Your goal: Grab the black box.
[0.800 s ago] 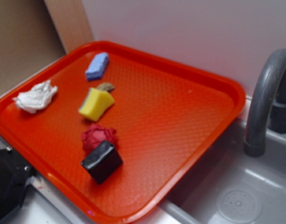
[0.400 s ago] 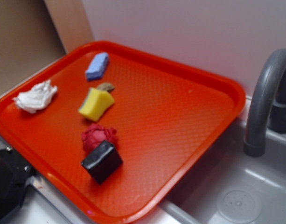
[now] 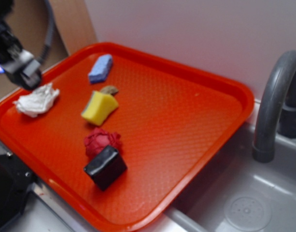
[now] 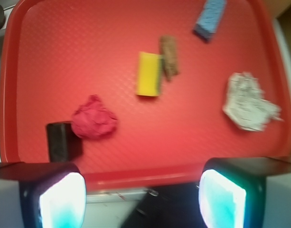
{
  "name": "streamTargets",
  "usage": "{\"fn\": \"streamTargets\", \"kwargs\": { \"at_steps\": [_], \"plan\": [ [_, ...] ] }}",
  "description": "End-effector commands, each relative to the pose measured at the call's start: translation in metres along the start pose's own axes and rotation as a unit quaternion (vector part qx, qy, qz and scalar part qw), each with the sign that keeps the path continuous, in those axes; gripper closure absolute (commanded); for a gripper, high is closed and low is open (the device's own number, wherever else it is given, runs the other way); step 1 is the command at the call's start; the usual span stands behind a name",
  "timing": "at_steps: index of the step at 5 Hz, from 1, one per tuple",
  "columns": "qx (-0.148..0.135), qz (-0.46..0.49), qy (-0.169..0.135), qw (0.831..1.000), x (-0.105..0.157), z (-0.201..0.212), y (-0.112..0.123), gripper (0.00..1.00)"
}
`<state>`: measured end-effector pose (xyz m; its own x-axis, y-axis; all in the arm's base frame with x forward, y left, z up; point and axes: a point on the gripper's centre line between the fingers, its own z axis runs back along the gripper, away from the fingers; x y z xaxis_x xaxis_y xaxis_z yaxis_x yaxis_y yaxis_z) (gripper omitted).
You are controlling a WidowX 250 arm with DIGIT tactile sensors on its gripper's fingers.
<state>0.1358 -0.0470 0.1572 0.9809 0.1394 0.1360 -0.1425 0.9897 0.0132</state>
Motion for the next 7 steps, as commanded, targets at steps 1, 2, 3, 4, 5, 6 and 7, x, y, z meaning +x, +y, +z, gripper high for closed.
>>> {"fn": "streamTargets", "kwargs": {
  "at_steps": [1,2,3,4,5,6,7],
  "plan": [
    [-0.019,-0.042,-0.030,0.998,0.004,-0.045,-0.051,0.00],
    [-0.056,-0.044,-0.023,0.997,0.008,-0.074,-0.066,0.00],
    [-0.064,-0.053,0.009,0.997,-0.002,-0.103,-0.080,0.00],
    [-0.059,-0.049,0.035,0.996,-0.013,-0.121,-0.088,0.00],
    [-0.048,-0.043,0.029,0.998,-0.009,-0.130,-0.085,1.00],
    [-0.042,-0.057,0.002,0.997,0.002,-0.118,-0.076,1.00],
    [-0.062,-0.065,-0.032,0.995,0.019,-0.069,-0.046,1.00]
  ]
}}
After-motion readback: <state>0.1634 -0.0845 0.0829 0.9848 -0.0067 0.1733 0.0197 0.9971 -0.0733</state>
